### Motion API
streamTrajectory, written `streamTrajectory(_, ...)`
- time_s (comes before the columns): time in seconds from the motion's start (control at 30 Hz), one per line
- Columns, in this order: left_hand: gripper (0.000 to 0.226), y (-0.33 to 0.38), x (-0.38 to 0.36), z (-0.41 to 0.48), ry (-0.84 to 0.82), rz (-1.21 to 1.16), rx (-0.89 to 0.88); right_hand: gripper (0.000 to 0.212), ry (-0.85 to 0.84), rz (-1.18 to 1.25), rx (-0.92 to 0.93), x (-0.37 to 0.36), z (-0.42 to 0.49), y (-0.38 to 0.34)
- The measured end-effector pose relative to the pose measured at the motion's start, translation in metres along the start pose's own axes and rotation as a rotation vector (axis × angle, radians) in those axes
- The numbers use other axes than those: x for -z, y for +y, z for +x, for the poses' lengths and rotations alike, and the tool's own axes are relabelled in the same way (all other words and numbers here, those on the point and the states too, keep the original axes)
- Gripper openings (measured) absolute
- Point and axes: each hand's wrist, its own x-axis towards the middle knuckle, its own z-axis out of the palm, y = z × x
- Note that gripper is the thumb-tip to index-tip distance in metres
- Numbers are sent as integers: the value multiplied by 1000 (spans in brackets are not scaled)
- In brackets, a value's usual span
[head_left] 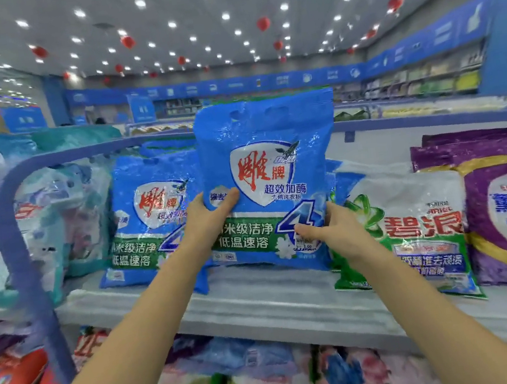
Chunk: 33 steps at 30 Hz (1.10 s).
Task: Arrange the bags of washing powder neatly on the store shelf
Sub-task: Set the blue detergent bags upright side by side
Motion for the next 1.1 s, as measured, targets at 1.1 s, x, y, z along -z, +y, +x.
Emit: streamTrajectory(1.1,68,-59,29,-22,-350,1155,-472,64,164,-1052,40,-53,-31,29)
